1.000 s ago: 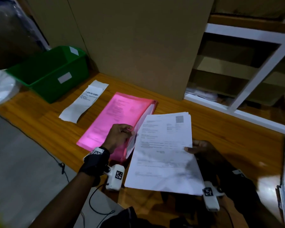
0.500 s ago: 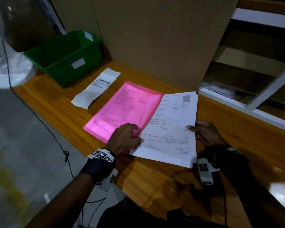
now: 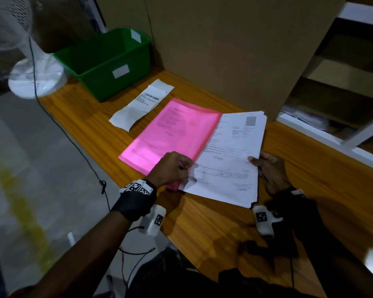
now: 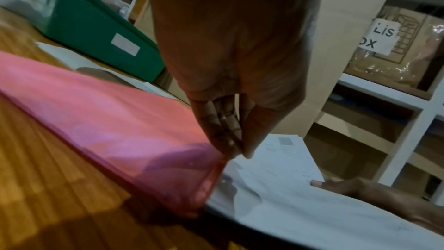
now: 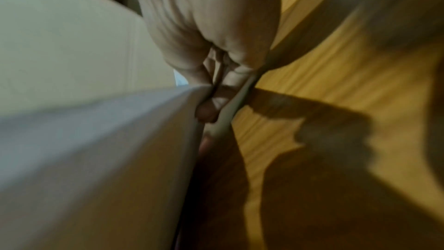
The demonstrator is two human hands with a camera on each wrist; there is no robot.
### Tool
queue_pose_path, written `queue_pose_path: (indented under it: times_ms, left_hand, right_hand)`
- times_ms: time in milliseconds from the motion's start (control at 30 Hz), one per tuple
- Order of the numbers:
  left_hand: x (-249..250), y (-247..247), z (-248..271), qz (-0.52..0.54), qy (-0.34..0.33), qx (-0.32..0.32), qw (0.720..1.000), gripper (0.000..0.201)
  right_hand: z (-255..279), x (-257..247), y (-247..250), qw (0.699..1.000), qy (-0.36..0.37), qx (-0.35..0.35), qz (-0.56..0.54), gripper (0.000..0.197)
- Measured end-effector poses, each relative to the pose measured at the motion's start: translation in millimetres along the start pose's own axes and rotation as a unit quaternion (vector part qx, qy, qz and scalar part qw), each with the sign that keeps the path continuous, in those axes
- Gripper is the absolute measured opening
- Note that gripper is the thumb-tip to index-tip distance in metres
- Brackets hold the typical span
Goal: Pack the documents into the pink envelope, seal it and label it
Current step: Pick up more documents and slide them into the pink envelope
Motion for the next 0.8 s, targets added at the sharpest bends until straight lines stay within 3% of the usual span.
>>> queue_pose_path:
  times_ms: [67,167,267,333,467,567,667,800]
  left_hand:
    - [-3.3,1.1,1.1,-0.014,0.013,0.025,1.0,0.026]
    - [-10.7,2.0,3.8,-0.125,0.039,0.053,0.99,0.043]
    - [-9.9,2.3,7.2,-0.179,0.033,0.057,0.982,0.017]
    - [-14.2,0.3,7.0,-0.169,0.03,0.053,0.984,0.024]
    - [-17.7,7.4,9.0,-0.076,0.01,0.066,0.995,0.01]
    - [-18.3,12.7,11.0,-0.009,0.009,0.064,0.998,0.015]
    - [-22.5,16.8,7.9,0.081,0.052,0.04,0.995,0.017]
    - [-20.5,19.8,4.0,0.063,0.046,0.025,0.997,0.022]
  right_hand:
    - [-0.8,-0.1,-2.3,1.0,0.008,0.004,-0.003,0.027]
    - [-3.2,-0.9,0.2,1.0,0.008,0.013,-0.009,0.028]
    - [-4.1,0.4,1.9,1.0,0.0,0.013,-0.017,0.028]
    - [-4.1,1.9,1.8,0.999,-0.007,0.014,-0.028,0.026]
    - [-4.9,8.6,2.2,0.998,-0.016,0.042,-0.053,0.03]
    - [-5.2,8.9,0.4,0.998,0.016,0.05,-0.036,0.028]
    - [-6.3,2.2,-1.1,0.997,0.06,0.056,-0.007,0.027]
    - [-11.2,0.8,-1.6,0.996,0.071,0.056,-0.005,0.023]
Point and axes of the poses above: each hand's wrist, its own z-axis away from the middle knuckle, its own y-axis out of the back of the hand, x = y × z, the point moved 7 cm from there along -z, towards the middle knuckle, and after that the axes turned 5 degrees about y, right-handed, at the moved point
